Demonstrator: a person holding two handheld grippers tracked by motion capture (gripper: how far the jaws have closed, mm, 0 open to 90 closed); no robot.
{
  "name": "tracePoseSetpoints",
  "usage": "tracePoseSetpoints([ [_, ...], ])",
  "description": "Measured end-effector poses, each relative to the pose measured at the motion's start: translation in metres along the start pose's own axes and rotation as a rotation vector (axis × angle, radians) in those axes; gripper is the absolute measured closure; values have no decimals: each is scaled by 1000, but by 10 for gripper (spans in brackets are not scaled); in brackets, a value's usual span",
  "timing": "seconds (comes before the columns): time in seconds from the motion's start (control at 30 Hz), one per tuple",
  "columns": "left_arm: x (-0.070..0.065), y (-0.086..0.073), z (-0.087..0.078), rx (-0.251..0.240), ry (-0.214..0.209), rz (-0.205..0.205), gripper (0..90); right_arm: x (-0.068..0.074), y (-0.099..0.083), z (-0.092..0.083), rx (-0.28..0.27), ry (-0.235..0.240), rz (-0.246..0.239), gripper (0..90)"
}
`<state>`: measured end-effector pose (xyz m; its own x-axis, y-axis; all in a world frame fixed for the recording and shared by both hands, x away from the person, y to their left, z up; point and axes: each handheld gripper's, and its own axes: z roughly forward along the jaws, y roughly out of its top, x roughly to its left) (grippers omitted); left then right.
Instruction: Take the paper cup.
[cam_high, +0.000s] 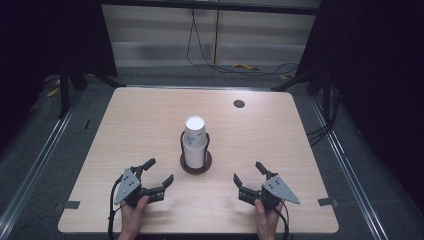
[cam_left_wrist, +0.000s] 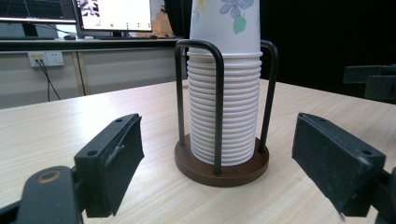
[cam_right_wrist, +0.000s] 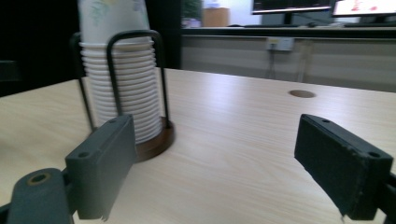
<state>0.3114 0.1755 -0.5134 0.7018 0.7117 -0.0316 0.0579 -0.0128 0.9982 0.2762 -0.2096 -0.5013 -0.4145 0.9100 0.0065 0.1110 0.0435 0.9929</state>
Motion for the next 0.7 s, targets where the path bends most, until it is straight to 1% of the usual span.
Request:
tracePoseSetpoints([
  [0.03,0,0,0,0,0,0,162,0,0,0,0,0,0,123],
  [0.07,0,0,0,-1,1,-6,162,5,0,1,8,-58,-26,122],
  [0.1,0,0,0,-1,1,-6,162,5,0,1,8,-58,-26,122],
  [0.13,1,0,0,0,-5,-9,162,7,1,2,21,-32,-54,124],
  [0.23,1,0,0,2,-8,-8,162,7,1,4,28,-20,-49,125],
  [0.27,1,0,0,0,-1,-6,162,6,2,6,40,-7,-23,127],
  [0.3,1,0,0,0,-1,-6,162,6,2,6,40,-7,-23,127],
  [0.33,1,0,0,1,-2,-7,162,6,2,8,56,-2,-20,128],
  [0.37,1,0,0,1,-2,-7,162,6,2,8,56,-2,-20,128],
  [0.4,1,0,0,0,-4,-9,162,6,3,10,72,14,-23,129],
  [0.43,1,0,0,0,-4,-9,162,6,3,10,72,14,-23,129],
  [0.47,0,0,0,0,-7,-10,162,7,3,12,89,32,-23,131],
  [0.53,0,0,0,0,-5,-10,162,7,4,15,102,50,-14,136],
  [0.57,0,0,0,0,-5,-10,162,7,4,15,102,50,-14,136],
  [0.63,0,0,0,1,0,-5,163,8,5,18,113,63,-17,154],
  [0.7,0,0,-1,1,-8,-5,162,12,9,21,116,73,-29,192],
])
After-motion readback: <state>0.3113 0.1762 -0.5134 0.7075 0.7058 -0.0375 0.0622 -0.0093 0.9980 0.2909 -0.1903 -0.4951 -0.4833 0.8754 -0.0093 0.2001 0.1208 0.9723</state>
